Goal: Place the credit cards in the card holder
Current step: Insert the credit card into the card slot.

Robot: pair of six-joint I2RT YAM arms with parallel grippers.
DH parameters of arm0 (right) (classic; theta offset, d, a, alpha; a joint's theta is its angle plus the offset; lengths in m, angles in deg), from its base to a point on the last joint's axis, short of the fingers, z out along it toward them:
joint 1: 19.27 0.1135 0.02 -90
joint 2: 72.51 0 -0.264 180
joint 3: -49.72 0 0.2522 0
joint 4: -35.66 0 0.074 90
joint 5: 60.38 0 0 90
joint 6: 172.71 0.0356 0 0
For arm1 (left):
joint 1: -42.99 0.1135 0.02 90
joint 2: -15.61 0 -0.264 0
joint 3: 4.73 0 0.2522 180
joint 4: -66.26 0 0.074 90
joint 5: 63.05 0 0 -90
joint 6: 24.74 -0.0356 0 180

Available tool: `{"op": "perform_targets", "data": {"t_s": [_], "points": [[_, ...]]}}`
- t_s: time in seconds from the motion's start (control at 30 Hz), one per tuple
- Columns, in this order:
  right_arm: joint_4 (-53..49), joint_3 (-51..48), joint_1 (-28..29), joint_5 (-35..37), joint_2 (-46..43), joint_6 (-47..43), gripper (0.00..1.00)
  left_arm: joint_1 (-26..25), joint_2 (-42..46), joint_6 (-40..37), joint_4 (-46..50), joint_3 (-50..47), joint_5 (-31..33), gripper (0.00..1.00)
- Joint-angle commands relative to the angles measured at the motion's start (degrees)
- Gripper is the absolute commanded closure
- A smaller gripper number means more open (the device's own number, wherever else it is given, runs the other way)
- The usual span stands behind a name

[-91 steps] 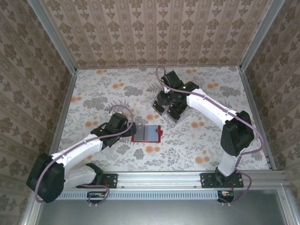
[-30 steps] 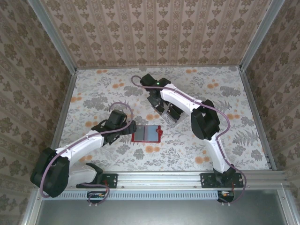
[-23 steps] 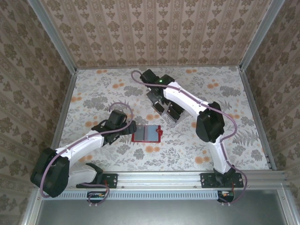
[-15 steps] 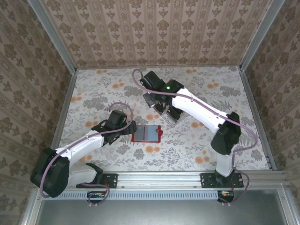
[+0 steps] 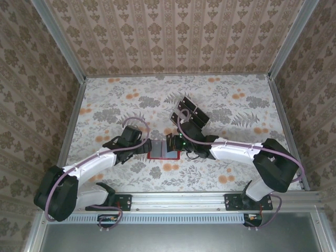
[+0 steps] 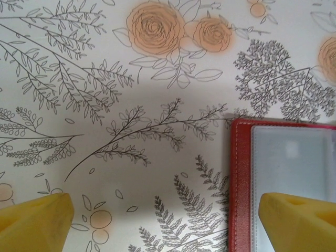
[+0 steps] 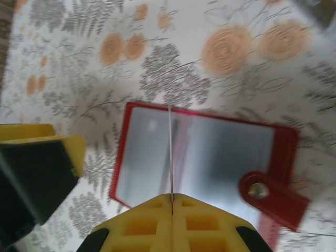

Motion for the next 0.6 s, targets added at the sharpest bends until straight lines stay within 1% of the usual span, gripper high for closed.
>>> {"op": "perform_targets", "data": {"t_s": [0.0, 0.07, 0.2, 0.37, 0.57], "points": [[15.7, -2.5, 2.2, 3.5, -1.0, 7.2, 1.00, 0.3, 1.4, -2.1, 1.0, -0.8, 0.8, 0.00], [20.0, -5.3, 2.7, 4.8, -0.6, 9.1, 1.00, 0.1, 1.5, -2.3, 0.7, -0.9, 0.7, 0.00], [24.1, -8.1, 2.8, 6.1, 0.0, 10.4, 1.00, -0.8, 0.9, -2.8, -0.1, -0.9, 0.6, 0.00], [25.7, -10.3, 2.8, 7.0, -0.4, 10.8, 1.00, -3.0, -0.4, -3.6, -0.8, -0.4, 1.7, 0.00], [25.4, -11.5, 2.8, 7.4, -1.3, 10.7, 1.00, -4.8, -3.0, -4.0, -1.9, 0.0, 3.1, 0.00]]}}
